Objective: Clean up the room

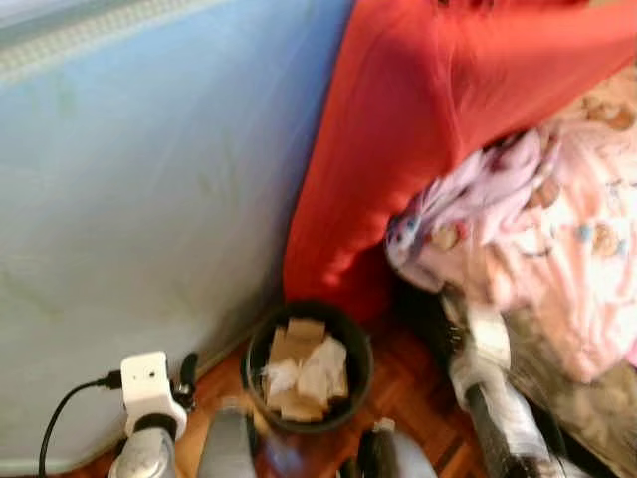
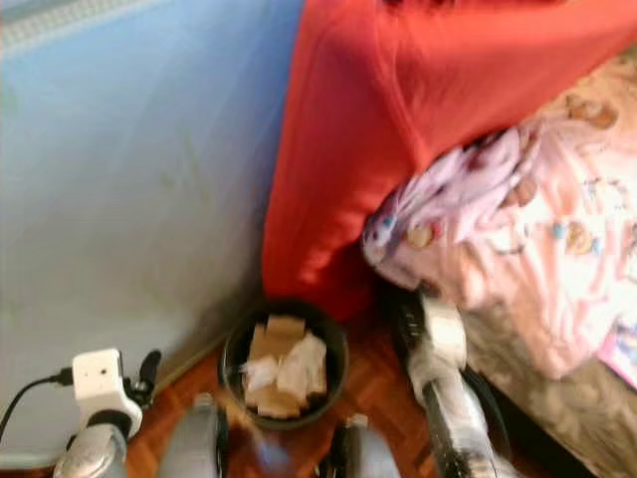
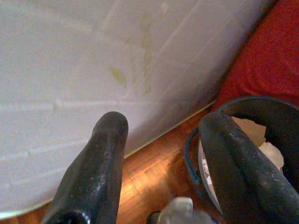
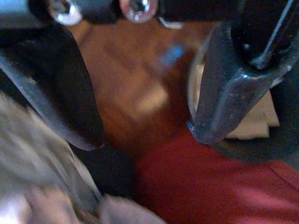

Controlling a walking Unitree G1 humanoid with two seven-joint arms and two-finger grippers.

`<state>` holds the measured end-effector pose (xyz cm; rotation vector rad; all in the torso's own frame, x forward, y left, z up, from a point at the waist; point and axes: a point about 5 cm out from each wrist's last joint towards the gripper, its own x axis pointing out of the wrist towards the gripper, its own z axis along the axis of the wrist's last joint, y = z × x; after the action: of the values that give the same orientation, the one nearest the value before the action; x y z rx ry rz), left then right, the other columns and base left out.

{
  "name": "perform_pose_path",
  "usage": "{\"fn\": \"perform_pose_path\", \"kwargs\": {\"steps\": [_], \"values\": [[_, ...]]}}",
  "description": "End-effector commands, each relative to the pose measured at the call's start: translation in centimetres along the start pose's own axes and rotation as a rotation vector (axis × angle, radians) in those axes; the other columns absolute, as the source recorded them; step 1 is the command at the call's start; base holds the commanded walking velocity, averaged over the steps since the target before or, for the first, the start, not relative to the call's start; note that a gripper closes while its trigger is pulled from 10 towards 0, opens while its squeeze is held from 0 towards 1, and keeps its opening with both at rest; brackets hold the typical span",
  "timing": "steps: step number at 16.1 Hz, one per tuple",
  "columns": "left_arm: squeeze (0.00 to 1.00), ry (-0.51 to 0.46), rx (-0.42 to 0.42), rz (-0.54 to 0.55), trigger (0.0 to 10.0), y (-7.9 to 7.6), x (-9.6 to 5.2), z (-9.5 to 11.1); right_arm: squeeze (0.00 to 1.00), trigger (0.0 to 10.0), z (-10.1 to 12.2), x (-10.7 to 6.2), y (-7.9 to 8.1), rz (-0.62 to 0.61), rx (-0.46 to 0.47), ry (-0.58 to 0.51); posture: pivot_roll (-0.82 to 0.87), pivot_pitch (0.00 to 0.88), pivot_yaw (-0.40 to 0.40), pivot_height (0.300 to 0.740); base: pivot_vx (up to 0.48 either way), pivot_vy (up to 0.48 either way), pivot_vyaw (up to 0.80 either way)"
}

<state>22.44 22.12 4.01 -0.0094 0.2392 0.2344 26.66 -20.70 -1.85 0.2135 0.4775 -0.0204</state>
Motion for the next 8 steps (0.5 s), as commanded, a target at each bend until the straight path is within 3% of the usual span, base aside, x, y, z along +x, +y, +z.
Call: {"fn": "perform_pose_path", "kwargs": {"steps": [1,2,4,6,8], "values": [[0.0,0.022,0.014,-0.011,10.0,-0.1,-0.1,-0.8,0.0,10.0,-0.2,-0.4,-0.7,-0.013,0.007,-0.01,0.18,0.109,-0.108,0.725,0.0,0.0,0.0],[0.0,0.084,0.028,-0.026,10.0,-0.2,1.2,-2.3,0.0,10.0,-3.2,-1.8,-0.9,-0.049,0.077,0.046,0.16,0.013,-0.078,0.74,0.0,0.0,0.0],[0.0,0.147,0.048,-0.043,10.0,-0.3,1.9,-3.7,0.0,10.0,-4.8,-2.1,0.1,-0.054,0.127,0.08,0.15,0.0,-0.062,0.74,0.0,0.0,0.0],[0.0,0.294,0.089,-0.083,10.0,-0.7,2.0,-6.7,0.0,10.0,-6.6,-2.5,2.0,-0.015,0.124,0.169,0.13,0.0,-0.04,0.74,0.0,0.0,0.0],[0.0,0.361,0.098,-0.087,10.0,-0.8,1.7,-8.0,0.0,10.0,-7.4,-2.8,2.0,-0.041,0.129,0.219,0.12,0.0,-0.034,0.74,0.0,0.0,0.0]]}}
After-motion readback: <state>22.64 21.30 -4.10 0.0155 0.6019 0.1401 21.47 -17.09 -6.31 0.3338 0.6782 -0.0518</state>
